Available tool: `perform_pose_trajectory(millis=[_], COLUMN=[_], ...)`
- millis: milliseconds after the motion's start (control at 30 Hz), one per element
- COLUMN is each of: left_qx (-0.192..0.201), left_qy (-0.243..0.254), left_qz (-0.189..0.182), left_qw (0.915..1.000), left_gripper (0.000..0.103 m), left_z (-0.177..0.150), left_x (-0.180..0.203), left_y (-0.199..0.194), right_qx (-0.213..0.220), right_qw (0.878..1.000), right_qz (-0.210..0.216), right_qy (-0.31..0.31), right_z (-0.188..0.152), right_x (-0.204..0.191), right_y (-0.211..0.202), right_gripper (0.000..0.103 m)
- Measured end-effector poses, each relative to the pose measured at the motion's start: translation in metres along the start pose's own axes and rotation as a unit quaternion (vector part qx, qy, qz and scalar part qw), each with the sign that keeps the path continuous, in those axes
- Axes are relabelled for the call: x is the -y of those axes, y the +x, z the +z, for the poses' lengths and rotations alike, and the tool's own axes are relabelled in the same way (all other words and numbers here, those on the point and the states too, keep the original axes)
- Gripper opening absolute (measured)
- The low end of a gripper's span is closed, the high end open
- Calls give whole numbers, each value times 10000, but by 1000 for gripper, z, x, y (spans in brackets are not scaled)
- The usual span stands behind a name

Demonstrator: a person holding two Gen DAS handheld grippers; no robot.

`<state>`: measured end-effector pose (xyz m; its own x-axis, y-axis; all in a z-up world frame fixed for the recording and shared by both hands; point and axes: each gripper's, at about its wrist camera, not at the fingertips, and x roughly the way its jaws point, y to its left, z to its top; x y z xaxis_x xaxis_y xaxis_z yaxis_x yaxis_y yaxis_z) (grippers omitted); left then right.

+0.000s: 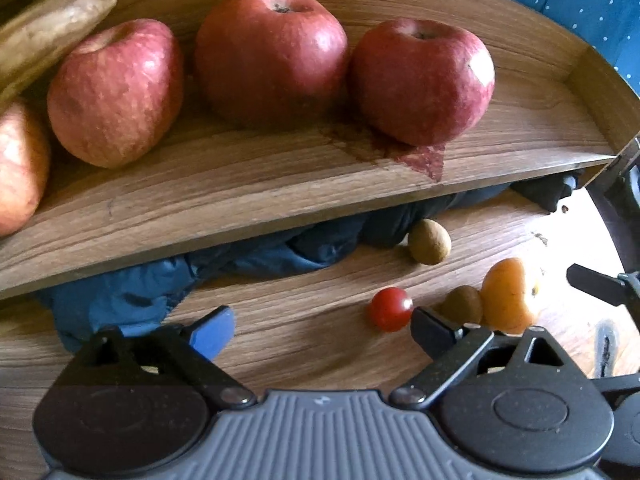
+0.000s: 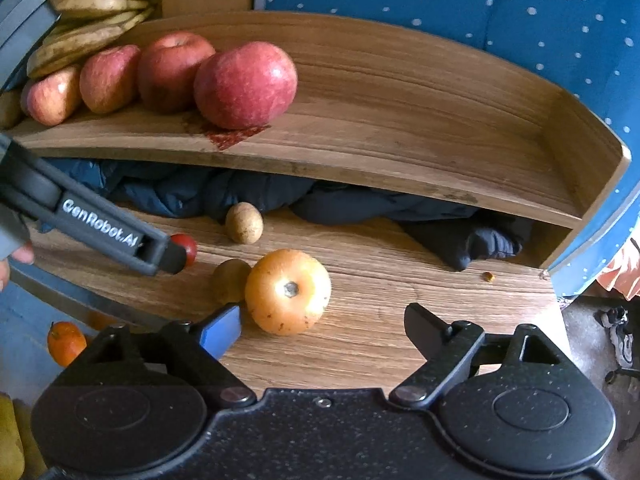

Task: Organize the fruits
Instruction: 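Move both tools toward the cherry tomato and yellow apple under the shelf, then close the left tool on the cherry tomato while the right tool grasps the yellow apple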

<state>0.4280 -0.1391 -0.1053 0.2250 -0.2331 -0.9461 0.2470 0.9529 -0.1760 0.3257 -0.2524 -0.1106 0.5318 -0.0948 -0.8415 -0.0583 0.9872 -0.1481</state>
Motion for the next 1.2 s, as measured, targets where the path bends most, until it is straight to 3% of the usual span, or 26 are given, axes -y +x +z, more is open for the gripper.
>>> perform_pose_trajectory(millis=[267, 567, 833, 1200], left_qx=[258, 419, 424, 316], left_qy=[-62, -46, -90, -154], left_qz=[-226, -526, -727, -738], left_qw=[9994, 9977, 9964, 9967], left_gripper=[84, 63, 43, 25], left_z=[-11, -12, -8, -11], left_x=[-6, -4, -3, 2], left_y=[-8, -22, -20, -18], right_qx=[-65, -55, -49, -7], right_qw=[9999, 9998, 9996, 9993], right_qz=[-32, 87, 147, 251], right_qy=[-141, -187, -248, -286], right_z=[4, 6, 8, 8], right_x=[-6, -9, -12, -6], right_y=[9, 15, 17, 10], right_gripper=[80, 67, 58, 50])
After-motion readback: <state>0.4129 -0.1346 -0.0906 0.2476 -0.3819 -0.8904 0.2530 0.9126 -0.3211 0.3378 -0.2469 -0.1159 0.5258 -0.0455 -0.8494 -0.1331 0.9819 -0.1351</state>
